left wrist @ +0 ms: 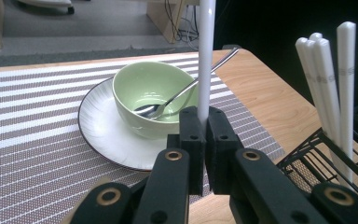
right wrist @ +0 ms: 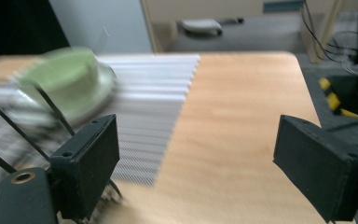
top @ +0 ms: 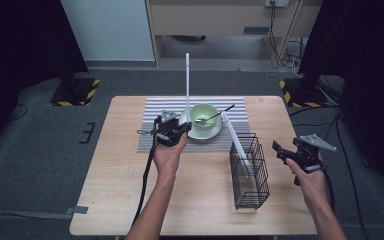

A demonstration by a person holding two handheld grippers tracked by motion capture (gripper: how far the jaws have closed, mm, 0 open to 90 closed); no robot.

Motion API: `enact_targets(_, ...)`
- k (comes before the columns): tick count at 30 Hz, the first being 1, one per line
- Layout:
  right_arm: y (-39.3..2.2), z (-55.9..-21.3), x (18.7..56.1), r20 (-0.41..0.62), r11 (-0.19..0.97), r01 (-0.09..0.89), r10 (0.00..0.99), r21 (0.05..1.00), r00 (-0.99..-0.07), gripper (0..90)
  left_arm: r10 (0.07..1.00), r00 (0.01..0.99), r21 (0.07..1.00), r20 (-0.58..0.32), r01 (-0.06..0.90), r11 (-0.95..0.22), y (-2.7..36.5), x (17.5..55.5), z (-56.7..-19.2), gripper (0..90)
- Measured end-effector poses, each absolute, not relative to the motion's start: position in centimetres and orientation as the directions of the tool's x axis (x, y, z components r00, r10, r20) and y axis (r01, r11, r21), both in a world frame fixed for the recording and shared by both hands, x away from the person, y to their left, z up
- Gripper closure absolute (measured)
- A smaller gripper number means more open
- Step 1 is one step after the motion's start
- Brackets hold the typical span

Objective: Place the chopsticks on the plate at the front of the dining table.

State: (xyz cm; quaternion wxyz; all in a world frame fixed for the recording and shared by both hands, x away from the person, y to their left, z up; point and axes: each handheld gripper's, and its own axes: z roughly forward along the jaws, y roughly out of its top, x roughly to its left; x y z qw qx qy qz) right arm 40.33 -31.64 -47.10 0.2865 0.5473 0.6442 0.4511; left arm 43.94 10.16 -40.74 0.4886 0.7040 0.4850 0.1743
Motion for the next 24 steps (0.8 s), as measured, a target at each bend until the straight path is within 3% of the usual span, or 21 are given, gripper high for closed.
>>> enact_targets(8,-30.8,-50.3,40.1,0.065,0.06,0.487,0.97,0.871,-0.235,13.6,0.887,0.406,0.829,-0.221,0.557,-0.048,9.9,44.7,-41.2,86.6)
enact_targets(24,-29.9,-52.4,40.2,0.006,0.144,0.537,0.964,0.831,-0.268,14.0,0.922,0.332,0.784,-0.201,0.619,-0.052,8.3,45.3,-41.6,86.5)
